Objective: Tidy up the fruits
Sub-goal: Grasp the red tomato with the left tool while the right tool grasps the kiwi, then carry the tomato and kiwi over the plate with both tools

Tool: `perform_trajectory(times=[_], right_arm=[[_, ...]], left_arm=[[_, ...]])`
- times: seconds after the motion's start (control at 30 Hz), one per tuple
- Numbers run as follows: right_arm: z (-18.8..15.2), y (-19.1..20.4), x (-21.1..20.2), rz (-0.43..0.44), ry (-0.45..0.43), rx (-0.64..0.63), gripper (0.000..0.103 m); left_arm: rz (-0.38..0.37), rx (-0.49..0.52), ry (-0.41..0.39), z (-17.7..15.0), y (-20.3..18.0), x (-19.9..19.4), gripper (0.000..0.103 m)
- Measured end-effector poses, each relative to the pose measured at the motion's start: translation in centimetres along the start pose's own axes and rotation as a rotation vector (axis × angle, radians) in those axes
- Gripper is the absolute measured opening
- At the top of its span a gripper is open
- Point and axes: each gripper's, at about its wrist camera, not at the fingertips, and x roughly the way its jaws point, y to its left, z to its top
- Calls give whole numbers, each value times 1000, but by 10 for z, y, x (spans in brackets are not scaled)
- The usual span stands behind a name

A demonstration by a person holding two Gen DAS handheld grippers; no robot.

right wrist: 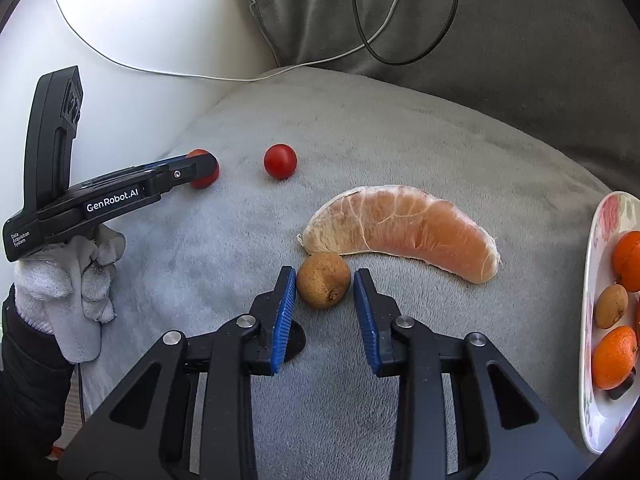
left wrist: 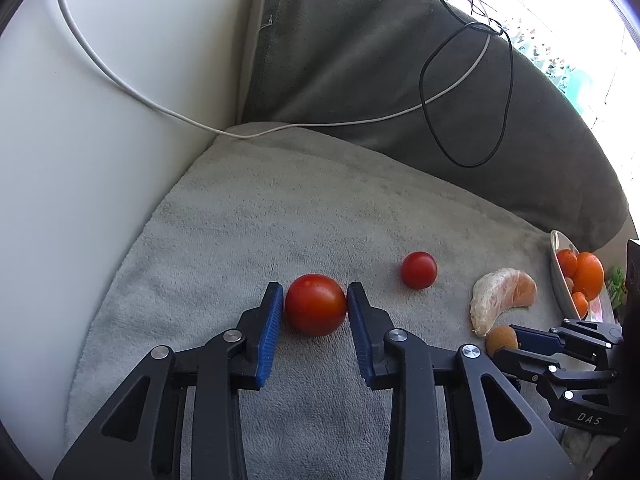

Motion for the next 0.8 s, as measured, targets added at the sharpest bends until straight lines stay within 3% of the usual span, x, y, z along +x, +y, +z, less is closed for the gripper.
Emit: perform_trajectory(times=[0.47, 0.8], right_arm=[[-5, -2, -18, 3, -59, 16, 29], [-16, -10, -46, -19, -119, 30, 29]], left_arm=[[-10, -1, -30, 2, -3, -15, 30], [-53, 38, -55, 8, -27, -30, 30]])
